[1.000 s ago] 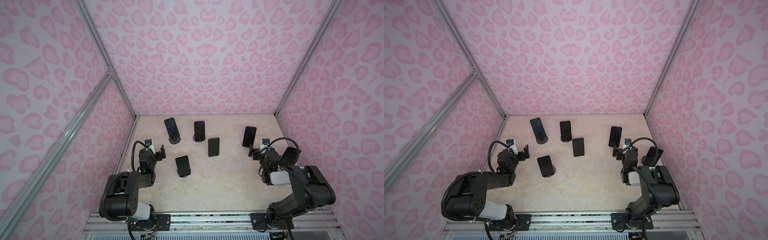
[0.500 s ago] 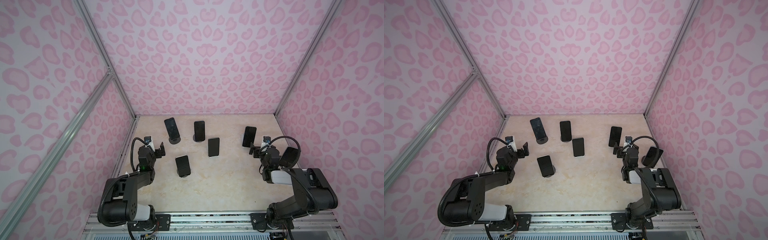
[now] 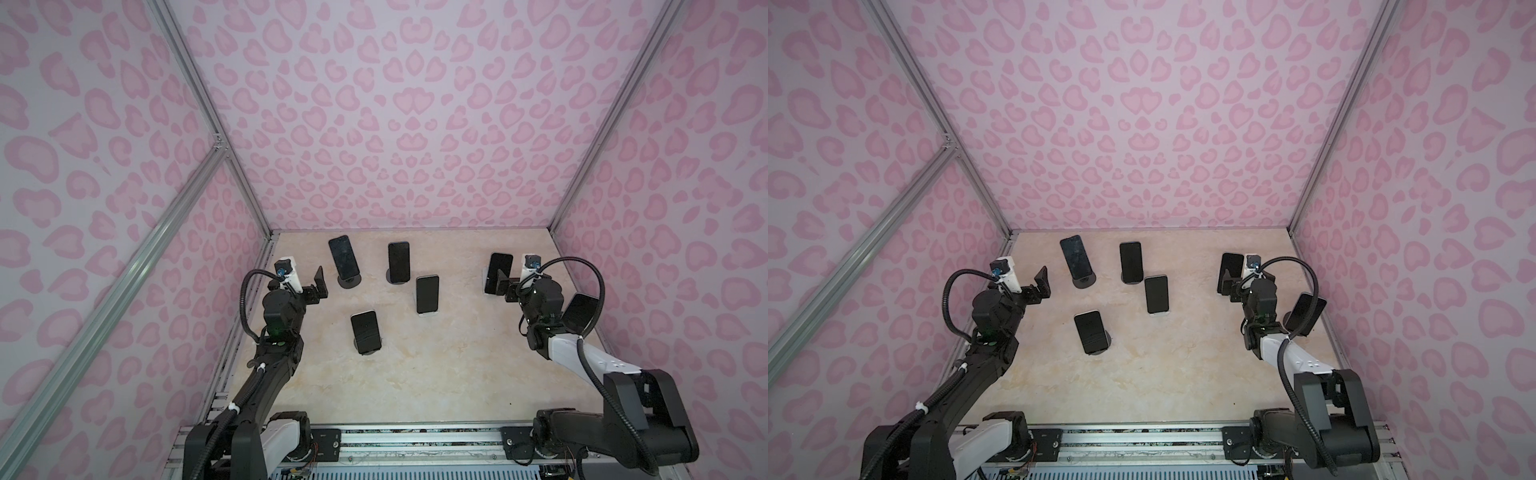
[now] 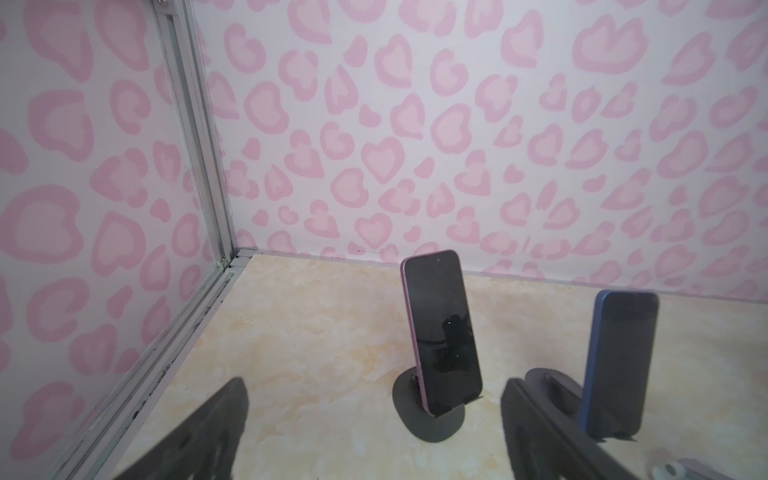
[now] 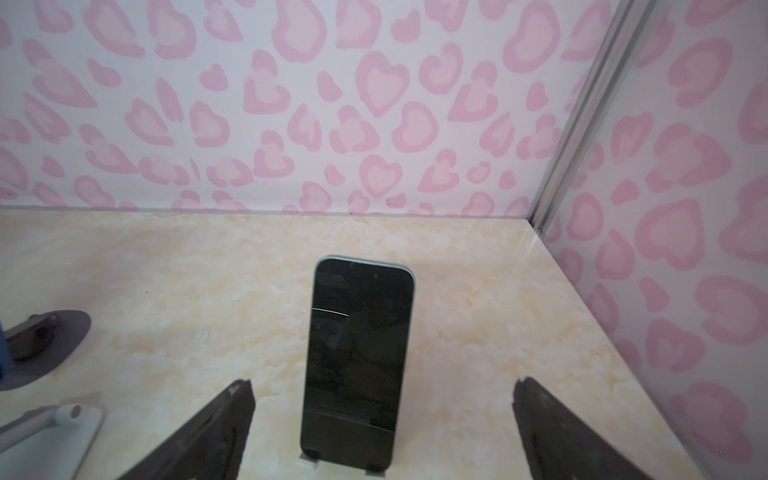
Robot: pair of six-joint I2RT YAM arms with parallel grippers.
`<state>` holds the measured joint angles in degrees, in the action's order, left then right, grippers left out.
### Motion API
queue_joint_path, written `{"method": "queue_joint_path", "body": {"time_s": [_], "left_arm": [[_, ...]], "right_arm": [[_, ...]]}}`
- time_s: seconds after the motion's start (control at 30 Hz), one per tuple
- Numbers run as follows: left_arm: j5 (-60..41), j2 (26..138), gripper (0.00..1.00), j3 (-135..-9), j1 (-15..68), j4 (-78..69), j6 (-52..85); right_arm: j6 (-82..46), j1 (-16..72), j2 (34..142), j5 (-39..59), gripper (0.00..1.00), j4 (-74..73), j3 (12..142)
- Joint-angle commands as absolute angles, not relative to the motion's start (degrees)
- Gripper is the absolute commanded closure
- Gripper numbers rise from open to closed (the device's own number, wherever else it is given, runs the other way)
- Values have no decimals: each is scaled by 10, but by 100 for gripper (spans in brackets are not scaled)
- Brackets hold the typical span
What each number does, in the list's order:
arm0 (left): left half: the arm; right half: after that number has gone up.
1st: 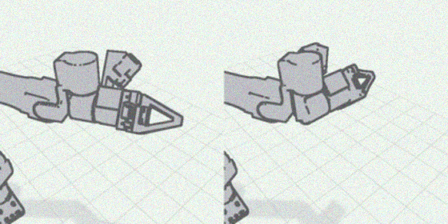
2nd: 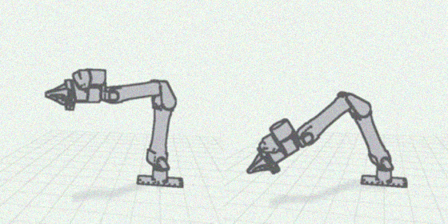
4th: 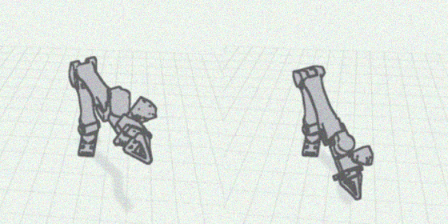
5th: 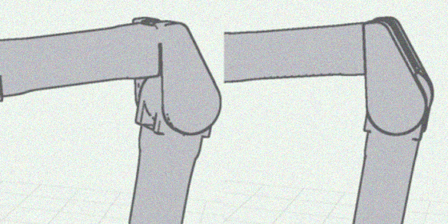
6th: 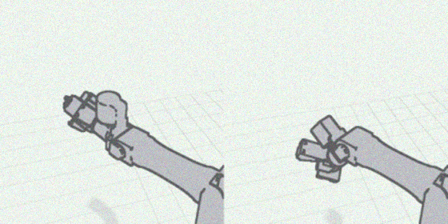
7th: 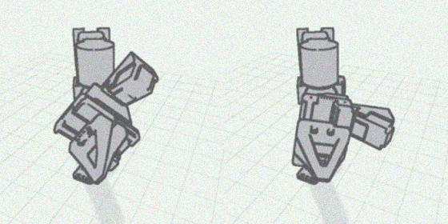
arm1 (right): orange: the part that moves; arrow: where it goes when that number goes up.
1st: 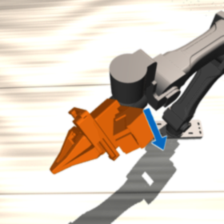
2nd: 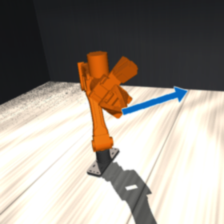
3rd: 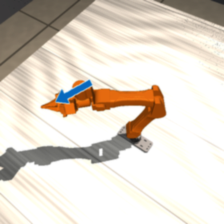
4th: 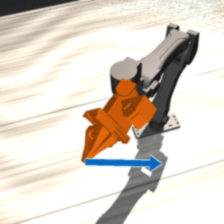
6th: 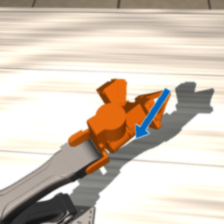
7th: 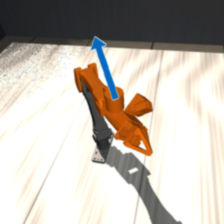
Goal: Remove the phone from the phone stand
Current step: 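Reach right gripper toward the phone on the middle white stand while left arm lifts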
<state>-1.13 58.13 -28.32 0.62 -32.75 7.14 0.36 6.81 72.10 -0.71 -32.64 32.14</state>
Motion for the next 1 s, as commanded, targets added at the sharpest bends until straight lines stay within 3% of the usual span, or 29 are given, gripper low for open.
{"method": "queue_joint_path", "body": {"time_s": [0.0, 0.1, 0.2, 0.33, 0.37, 0.4, 0.43, 0.53, 0.73, 0.97], "left_arm": [[-26, 534, 2, -308, 21, -308, 116], [-45, 503, 2, -338, 27, -265, 159], [-45, 491, 2, -389, 26, -171, 259], [-134, 484, 2, -434, 26, -94, 366], [-135, 482, 2, -440, 26, -62, 403], [-133, 479, 2, -439, 25, -47, 430], [-139, 474, 2, -434, 23, -42, 449], [-161, 447, 2, -412, 17, -44, 461], [-97, 385, 2, -370, 13, -43, 506], [-66, 389, 4, -394, 14, 57, 505]], "right_arm": [[9, 113, 689, -78, 0, -219, 364], [-76, 136, 666, -121, 0, -79, 438], [-137, 134, 656, -83, 0, 40, 504], [-284, 112, 623, -48, 0, 54, 478], [-303, 94, 611, -1, 0, 23, 452], [-311, 74, 601, 48, 1, -6, 430], [-316, 61, 593, 89, 9, -25, 415], [-283, 64, 587, 103, 17, 27, 442], [-266, 103, 577, 47, 17, 125, 501], [-267, 176, 590, -12, 18, 158, 519]]}}
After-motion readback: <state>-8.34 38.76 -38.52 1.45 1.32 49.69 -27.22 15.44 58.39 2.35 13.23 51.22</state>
